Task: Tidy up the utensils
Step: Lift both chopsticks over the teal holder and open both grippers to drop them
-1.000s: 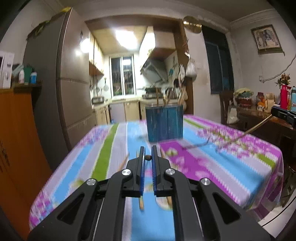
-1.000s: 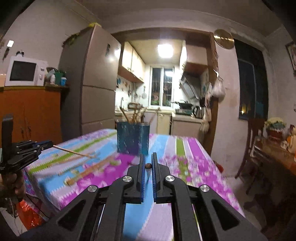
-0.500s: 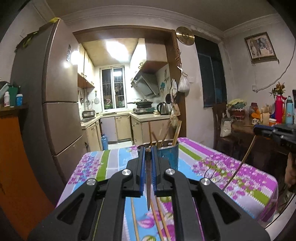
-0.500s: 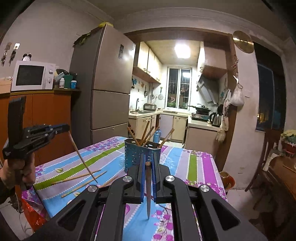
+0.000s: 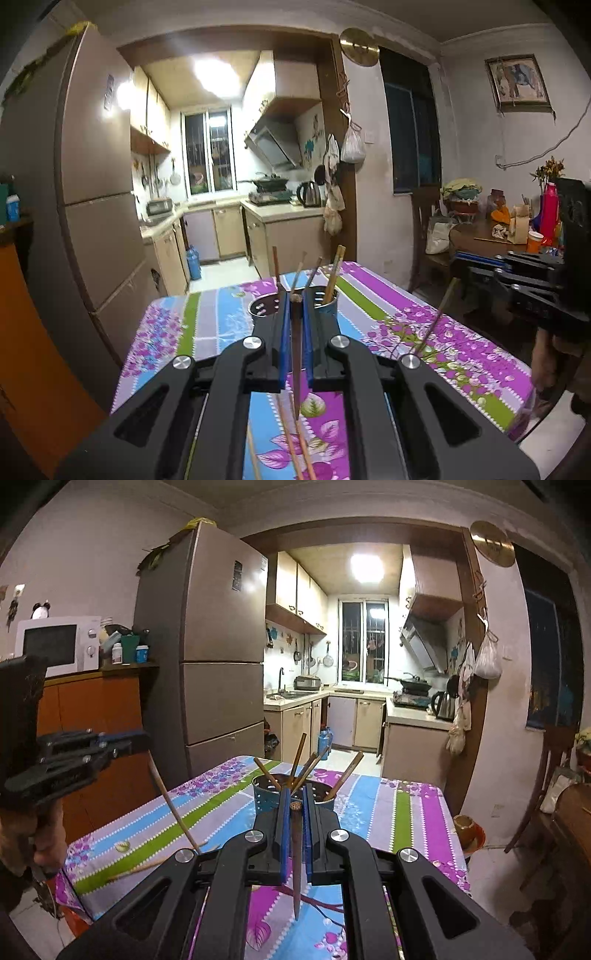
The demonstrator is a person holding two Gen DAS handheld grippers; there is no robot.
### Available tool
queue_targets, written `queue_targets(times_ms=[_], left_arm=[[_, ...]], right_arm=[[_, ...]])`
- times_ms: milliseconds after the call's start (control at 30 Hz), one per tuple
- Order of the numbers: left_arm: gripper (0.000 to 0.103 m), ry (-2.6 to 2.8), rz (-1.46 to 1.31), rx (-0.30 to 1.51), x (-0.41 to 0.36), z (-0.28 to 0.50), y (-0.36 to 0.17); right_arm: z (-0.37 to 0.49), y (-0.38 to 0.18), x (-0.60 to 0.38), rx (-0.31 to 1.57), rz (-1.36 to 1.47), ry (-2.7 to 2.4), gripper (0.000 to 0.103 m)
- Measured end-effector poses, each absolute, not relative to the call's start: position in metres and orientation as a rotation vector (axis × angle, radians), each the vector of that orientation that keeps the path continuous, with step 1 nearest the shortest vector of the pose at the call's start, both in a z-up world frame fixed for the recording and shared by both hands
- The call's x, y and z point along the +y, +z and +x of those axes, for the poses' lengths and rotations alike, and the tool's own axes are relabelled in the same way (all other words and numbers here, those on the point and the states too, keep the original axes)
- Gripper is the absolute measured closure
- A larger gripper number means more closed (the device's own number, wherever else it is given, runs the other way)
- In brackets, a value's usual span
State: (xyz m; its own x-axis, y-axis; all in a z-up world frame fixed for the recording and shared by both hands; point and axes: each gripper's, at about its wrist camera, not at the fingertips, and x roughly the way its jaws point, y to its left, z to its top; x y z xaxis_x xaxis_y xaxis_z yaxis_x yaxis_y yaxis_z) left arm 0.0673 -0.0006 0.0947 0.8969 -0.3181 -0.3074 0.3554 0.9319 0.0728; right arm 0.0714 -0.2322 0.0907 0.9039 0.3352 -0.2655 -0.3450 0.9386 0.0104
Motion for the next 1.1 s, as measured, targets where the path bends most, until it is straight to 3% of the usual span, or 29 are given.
queue_targets(times_ms=[667,1100], left_arm=[[0.098,-0.313,0.072,0.284,-0.009,0.106,0.133],[0.098,-0.289,0.044,0.194,-0.004,0.123,0.187]], right_arm=[[0.112,0.154,-0.213,0.258,-0.046,0.363,0.095],[0.138,0.218,-0.212,0.174,-0.047,0.365,0.095]])
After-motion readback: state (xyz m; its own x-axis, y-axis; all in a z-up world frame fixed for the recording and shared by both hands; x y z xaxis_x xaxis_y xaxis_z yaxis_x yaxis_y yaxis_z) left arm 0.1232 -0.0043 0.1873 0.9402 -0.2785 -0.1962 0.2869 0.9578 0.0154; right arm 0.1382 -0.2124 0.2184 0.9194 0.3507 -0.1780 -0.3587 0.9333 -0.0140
